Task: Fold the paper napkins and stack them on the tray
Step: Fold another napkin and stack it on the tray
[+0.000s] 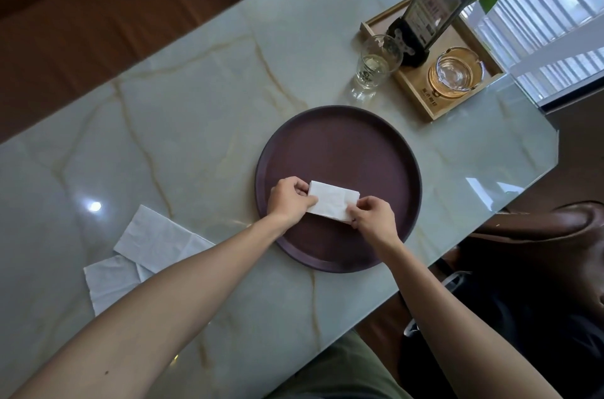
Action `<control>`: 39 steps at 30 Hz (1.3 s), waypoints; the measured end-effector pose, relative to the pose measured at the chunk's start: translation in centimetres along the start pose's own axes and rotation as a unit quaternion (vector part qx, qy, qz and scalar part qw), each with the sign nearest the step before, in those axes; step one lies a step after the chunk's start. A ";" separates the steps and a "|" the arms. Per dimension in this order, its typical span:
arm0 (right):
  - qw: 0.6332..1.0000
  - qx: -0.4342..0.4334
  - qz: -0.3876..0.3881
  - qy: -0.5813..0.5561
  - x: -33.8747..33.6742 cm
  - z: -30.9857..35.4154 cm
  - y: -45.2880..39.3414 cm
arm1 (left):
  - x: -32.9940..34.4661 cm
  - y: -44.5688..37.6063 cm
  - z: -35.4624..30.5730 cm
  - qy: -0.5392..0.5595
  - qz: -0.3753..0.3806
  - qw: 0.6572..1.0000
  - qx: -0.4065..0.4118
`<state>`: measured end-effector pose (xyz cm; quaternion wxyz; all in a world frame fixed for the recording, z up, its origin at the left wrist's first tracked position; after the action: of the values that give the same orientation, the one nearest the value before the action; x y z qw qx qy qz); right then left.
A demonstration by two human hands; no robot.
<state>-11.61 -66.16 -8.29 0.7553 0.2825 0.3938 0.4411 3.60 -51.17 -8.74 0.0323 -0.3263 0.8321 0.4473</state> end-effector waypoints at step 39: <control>0.954 -0.159 -0.006 0.254 8.9 11.0 5.9 | -9.3 6.6 10.0 0.172 -0.047 0.984 -0.010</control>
<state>-2.28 -56.49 -0.94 0.6680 0.0347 0.4989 0.5510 4.76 -36.19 -6.73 -0.0935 -0.4369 0.8049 0.3905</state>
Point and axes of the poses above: each hand's wrist, its own y-axis away from the middle knuckle, its own x-axis out of the palm, z = x × y, the point moved 5 cm from there along -y, towards the middle knuckle, and after that the axes turned 11 degrees about z, right-handed, at the moved point
